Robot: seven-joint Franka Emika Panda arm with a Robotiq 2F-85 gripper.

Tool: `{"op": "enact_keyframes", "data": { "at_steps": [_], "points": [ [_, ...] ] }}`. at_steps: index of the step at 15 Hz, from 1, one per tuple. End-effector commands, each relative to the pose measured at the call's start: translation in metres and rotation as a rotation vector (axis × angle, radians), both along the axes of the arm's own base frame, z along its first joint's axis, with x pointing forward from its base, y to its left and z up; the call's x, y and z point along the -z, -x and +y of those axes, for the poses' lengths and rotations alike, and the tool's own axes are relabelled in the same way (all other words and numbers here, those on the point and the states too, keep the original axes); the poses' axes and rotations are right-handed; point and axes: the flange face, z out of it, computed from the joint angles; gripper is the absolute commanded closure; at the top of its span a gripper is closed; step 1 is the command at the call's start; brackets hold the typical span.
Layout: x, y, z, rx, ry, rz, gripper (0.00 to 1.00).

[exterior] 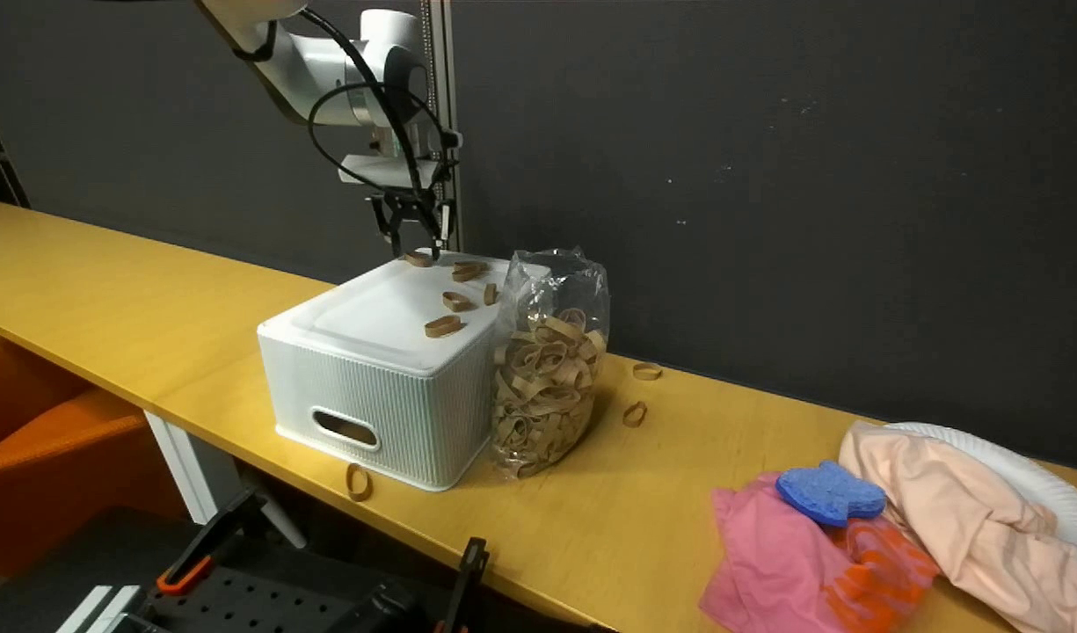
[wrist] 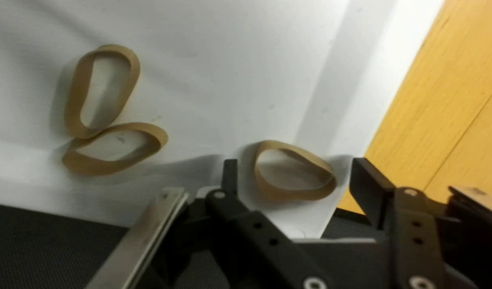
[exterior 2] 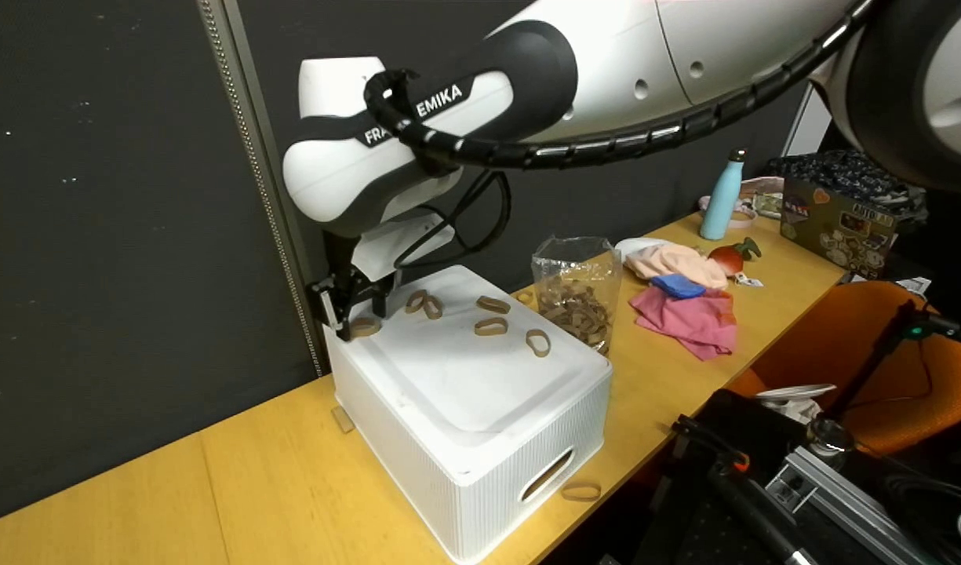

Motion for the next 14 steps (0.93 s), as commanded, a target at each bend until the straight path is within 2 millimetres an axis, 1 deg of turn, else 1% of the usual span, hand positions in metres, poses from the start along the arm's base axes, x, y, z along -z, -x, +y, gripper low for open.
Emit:
{"op": "enact_keyframes", "data": {
  "at_steps": [1, 6, 7, 10, 12, 14],
  "points": [
    [-0.002, -0.006, 0.001, -0.004, -0.030, 0.005, 0.60],
    [-0.004, -0.006, 0.002, 0.000, -0.035, -0.003, 0.97],
    [-0.005, -0.004, 0.002, 0.000, -0.038, -0.003, 1.00],
    [-0.006, 0.001, -0.007, 0.021, -0.040, -0.005, 1.00],
    [-0.007, 0.005, -0.020, 0.045, -0.036, -0.004, 0.99],
    [-0.011, 0.009, -0.038, 0.076, -0.033, -0.009, 0.99]
  ]
}}
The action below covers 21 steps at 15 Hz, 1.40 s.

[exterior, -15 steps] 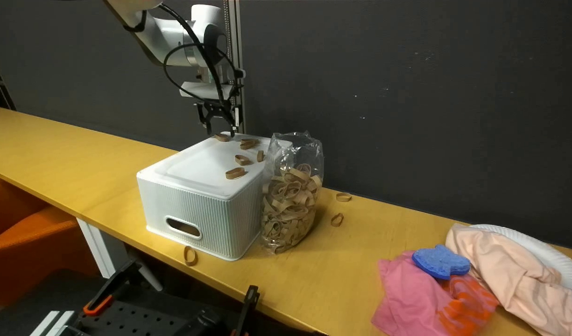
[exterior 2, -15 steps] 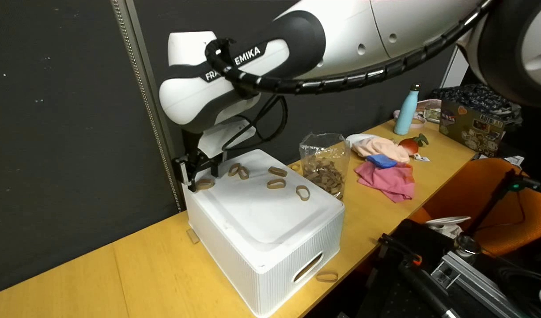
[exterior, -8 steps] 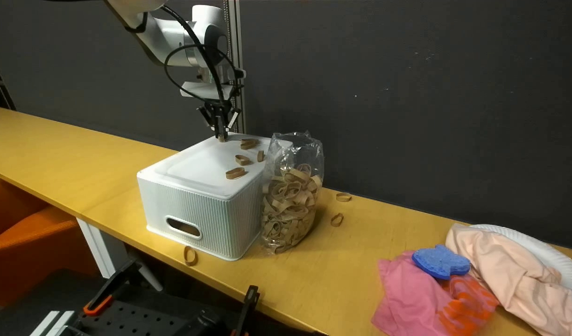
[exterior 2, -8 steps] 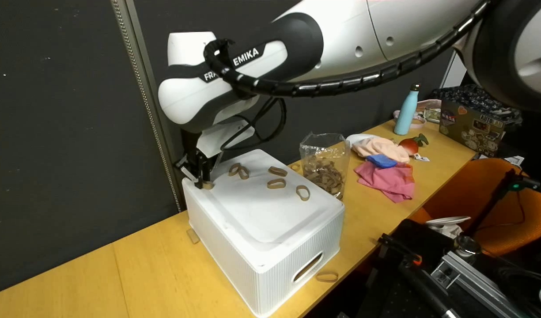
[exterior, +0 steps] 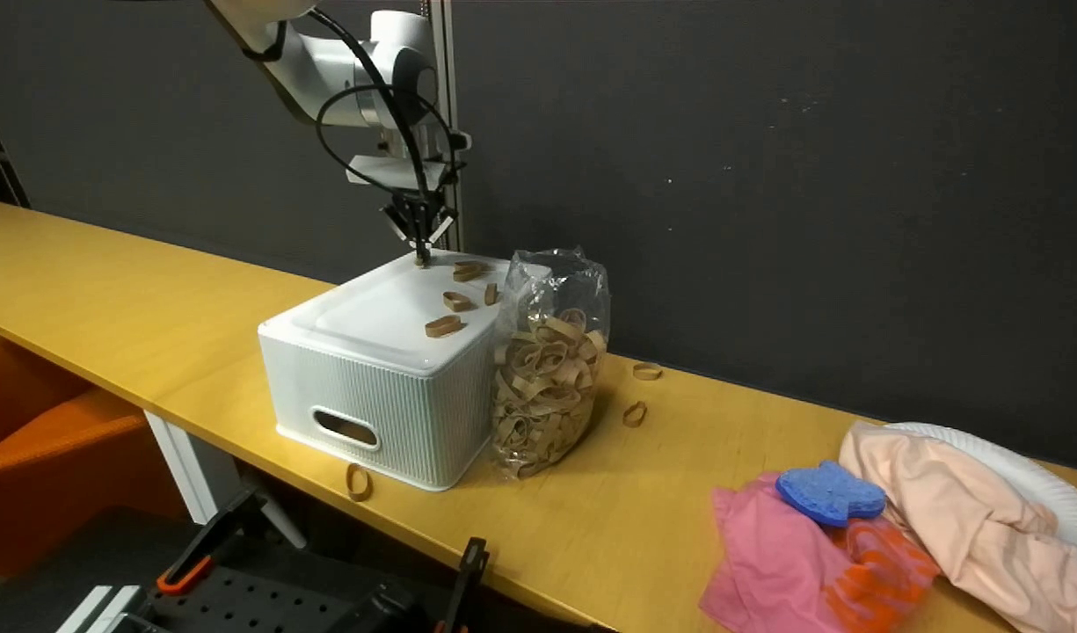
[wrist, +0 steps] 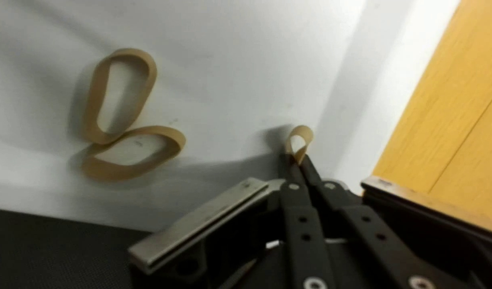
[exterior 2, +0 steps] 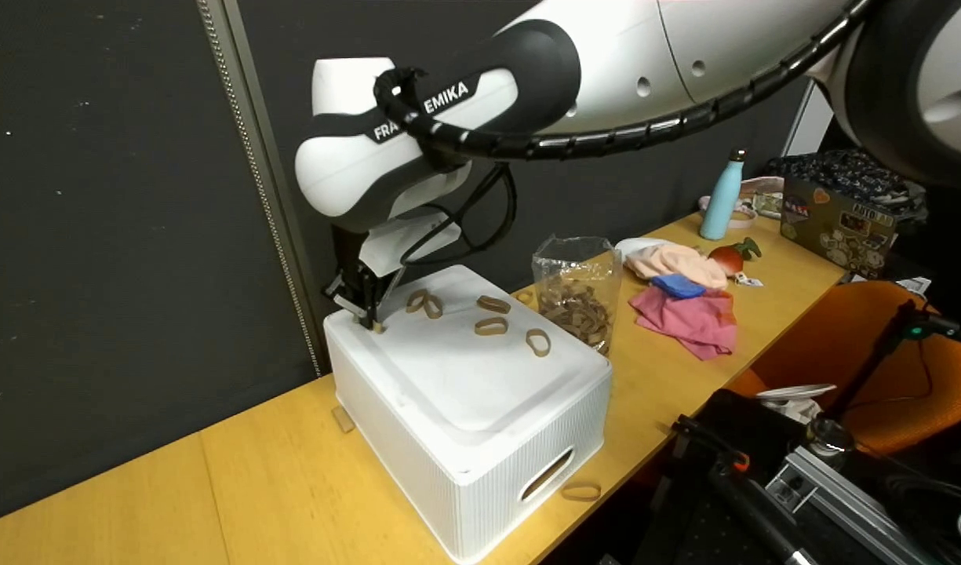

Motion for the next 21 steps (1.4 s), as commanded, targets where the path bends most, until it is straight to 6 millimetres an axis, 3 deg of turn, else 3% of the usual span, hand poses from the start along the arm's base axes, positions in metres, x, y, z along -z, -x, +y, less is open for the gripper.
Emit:
{"op": "enact_keyframes", "data": {
  "at_steps": [1, 5, 9, 12, 14, 18, 21],
  "points": [
    [-0.013, 0.013, -0.033, 0.061, -0.015, -0.006, 0.99],
    [-0.019, 0.020, -0.058, 0.097, -0.007, -0.010, 0.99],
    [-0.024, 0.028, -0.066, 0.116, -0.002, -0.007, 0.99],
    [-0.024, 0.035, -0.069, 0.129, 0.001, 0.001, 0.69],
    [-0.023, 0.039, -0.072, 0.141, 0.001, 0.003, 0.57],
    [-0.018, 0.046, -0.077, 0.155, 0.003, 0.007, 0.21],
    [-0.012, 0.051, -0.082, 0.166, 0.007, 0.016, 0.07]
  ]
}}
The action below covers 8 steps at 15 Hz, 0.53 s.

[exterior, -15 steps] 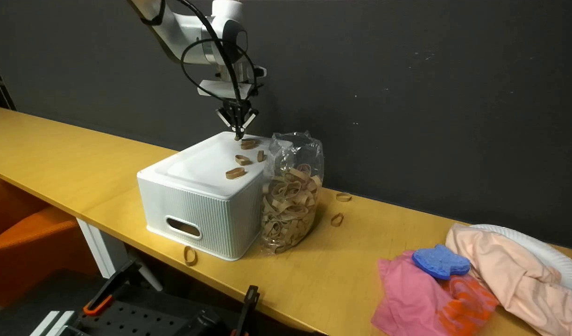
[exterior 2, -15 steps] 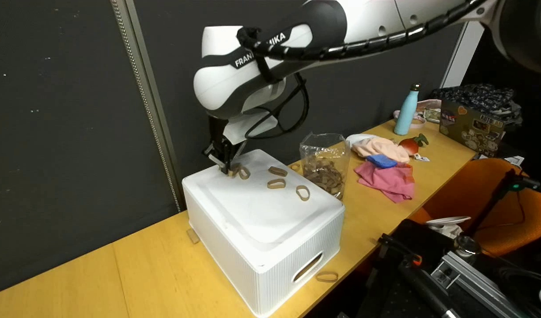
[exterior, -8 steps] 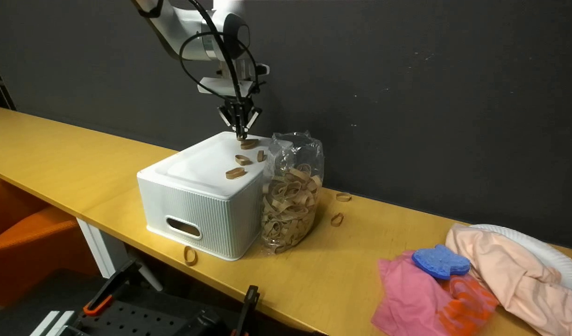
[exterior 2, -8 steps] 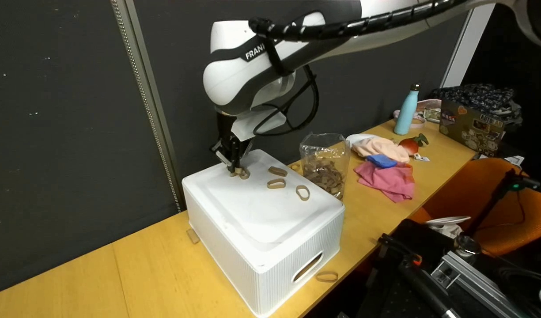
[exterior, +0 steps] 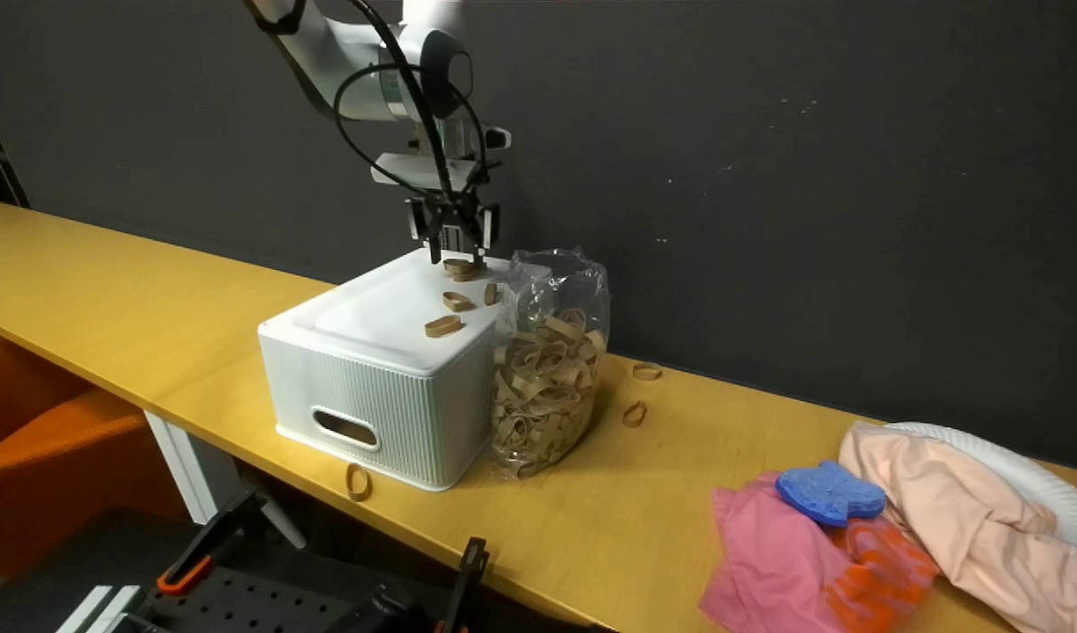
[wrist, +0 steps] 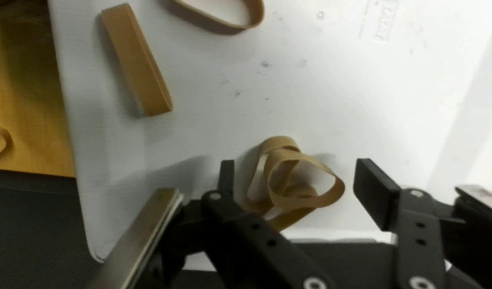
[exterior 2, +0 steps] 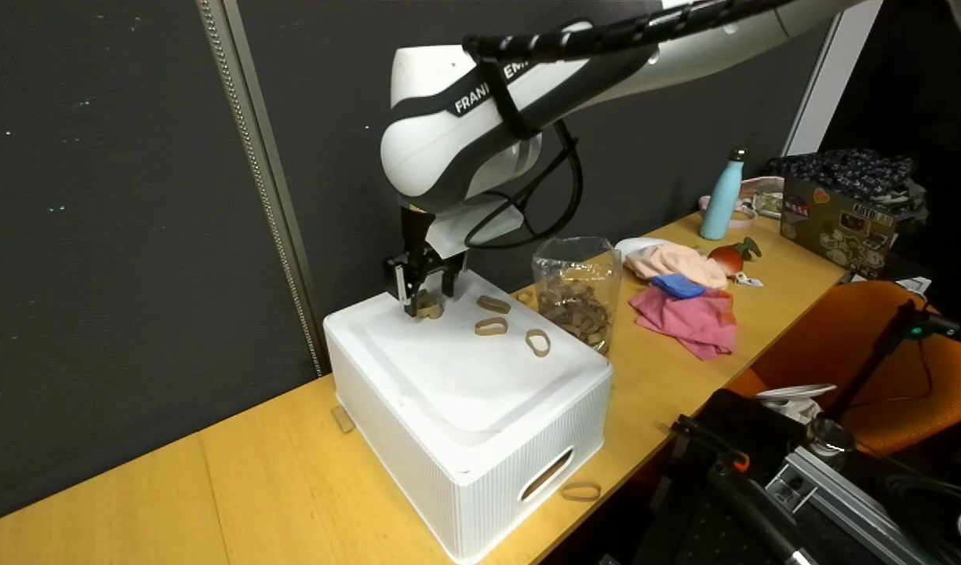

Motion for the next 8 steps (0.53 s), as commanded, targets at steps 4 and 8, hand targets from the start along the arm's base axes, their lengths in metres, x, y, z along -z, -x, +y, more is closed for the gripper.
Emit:
{"op": "enact_keyframes", "data": {
  "at_steps": [4, 8],
  "points": [
    [0.0024, 0.0093, -0.0107, 0.034, -0.008, -0.004, 0.00],
    [0.0025, 0.0047, -0.0138, 0.036, 0.001, -0.007, 0.04]
  ]
}}
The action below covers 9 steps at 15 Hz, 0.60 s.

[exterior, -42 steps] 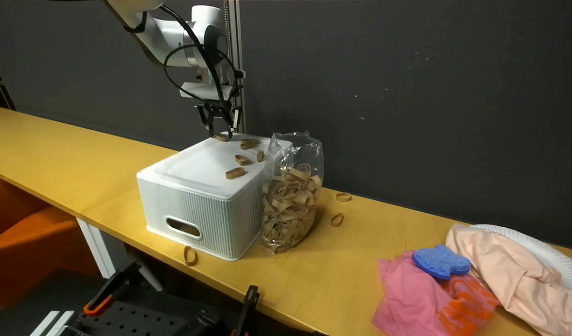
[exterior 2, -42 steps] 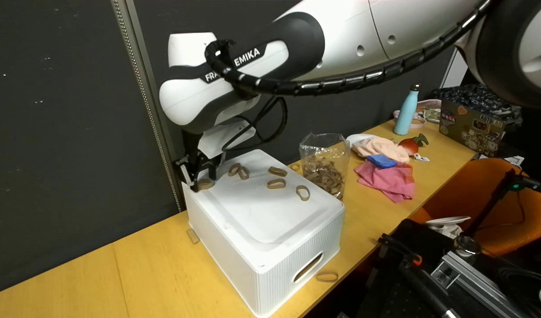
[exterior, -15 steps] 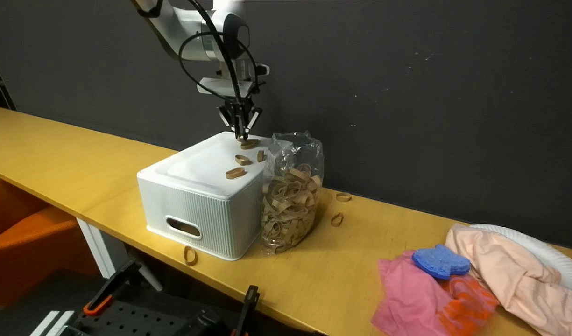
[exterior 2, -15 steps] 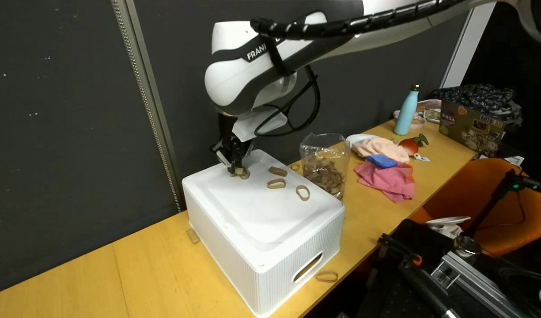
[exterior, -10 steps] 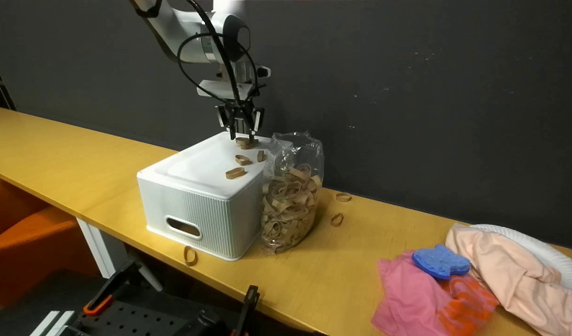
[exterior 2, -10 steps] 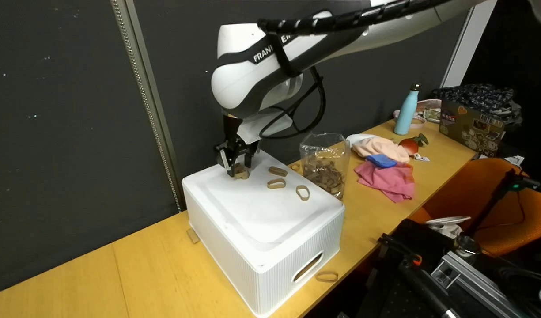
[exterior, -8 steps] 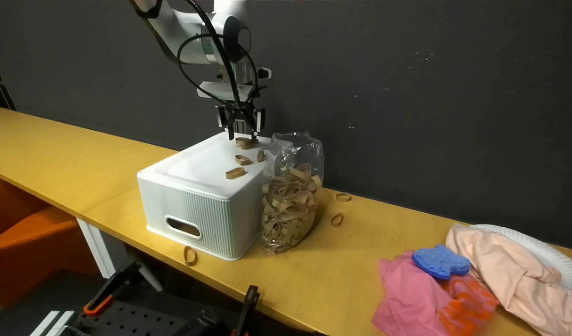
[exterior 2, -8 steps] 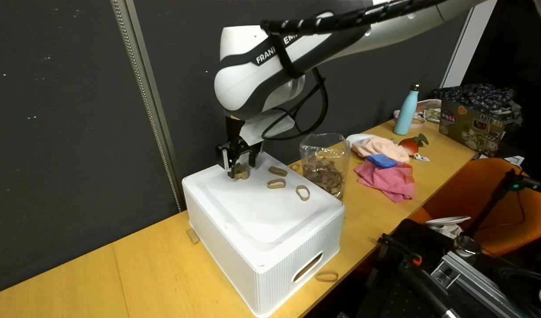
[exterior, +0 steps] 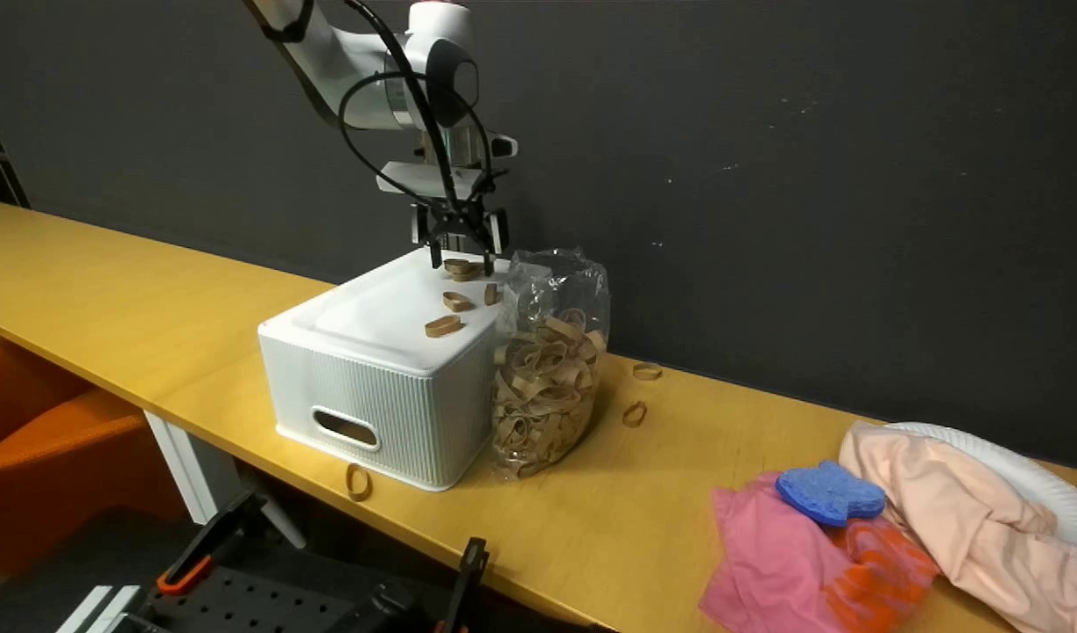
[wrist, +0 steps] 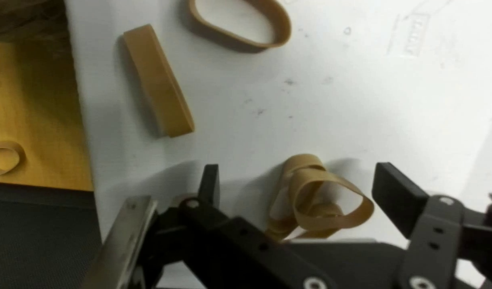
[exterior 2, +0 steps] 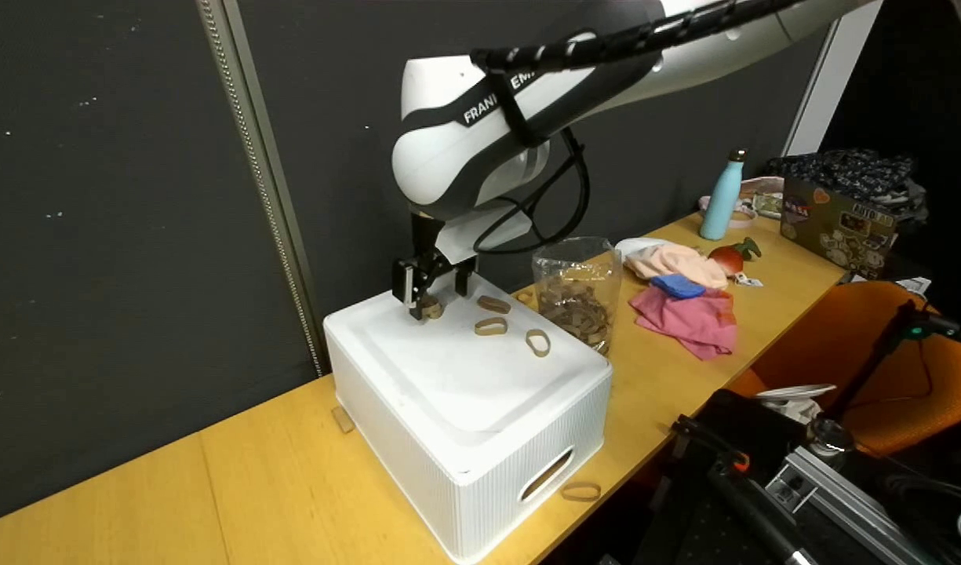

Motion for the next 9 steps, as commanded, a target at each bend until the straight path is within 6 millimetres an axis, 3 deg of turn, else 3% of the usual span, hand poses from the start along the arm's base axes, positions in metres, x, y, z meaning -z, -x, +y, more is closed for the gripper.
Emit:
{"op": "enact_keyframes", "data": {
  "at_steps": [1, 9],
  "points": [
    [-0.0073, -0.0017, -0.0028, 0.015, -0.006, -0.019, 0.03],
    [-0.0103, -0.0114, 0.0019, 0.009, -0.008, -0.034, 0.01]
  ]
}}
